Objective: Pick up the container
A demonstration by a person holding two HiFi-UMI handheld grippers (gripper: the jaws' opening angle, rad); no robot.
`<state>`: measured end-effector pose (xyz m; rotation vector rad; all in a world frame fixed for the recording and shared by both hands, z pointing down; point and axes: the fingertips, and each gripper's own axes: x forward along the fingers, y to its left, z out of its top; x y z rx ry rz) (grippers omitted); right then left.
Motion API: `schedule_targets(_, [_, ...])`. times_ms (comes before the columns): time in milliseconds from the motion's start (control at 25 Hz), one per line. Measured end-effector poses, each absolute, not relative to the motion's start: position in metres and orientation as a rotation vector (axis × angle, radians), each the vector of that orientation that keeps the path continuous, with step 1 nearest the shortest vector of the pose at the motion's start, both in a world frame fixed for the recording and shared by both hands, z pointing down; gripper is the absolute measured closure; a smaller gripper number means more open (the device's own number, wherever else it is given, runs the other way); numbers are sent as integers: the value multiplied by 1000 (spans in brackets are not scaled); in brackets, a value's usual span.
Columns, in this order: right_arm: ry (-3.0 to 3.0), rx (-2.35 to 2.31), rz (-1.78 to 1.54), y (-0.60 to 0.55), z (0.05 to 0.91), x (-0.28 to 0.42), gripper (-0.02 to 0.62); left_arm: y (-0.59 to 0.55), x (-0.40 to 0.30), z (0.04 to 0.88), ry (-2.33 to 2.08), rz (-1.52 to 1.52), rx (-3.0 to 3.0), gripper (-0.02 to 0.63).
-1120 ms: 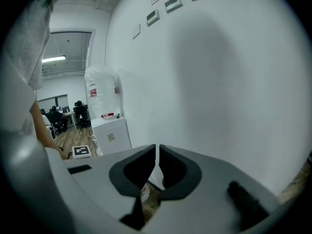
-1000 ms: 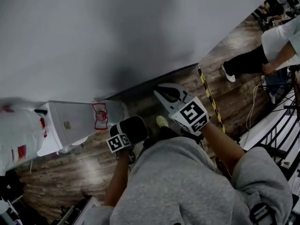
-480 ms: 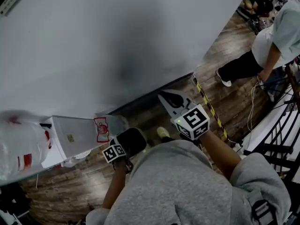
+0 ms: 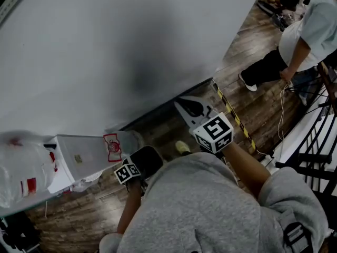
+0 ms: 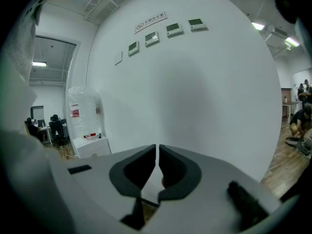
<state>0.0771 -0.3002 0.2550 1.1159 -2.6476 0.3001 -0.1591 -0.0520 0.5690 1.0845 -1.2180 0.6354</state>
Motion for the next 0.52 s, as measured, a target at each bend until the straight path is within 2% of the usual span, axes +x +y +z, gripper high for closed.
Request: schedule_targets(520, [-2640,1115,297,-300,258,77,561,-55,-142,573,-1172,639,1105,591])
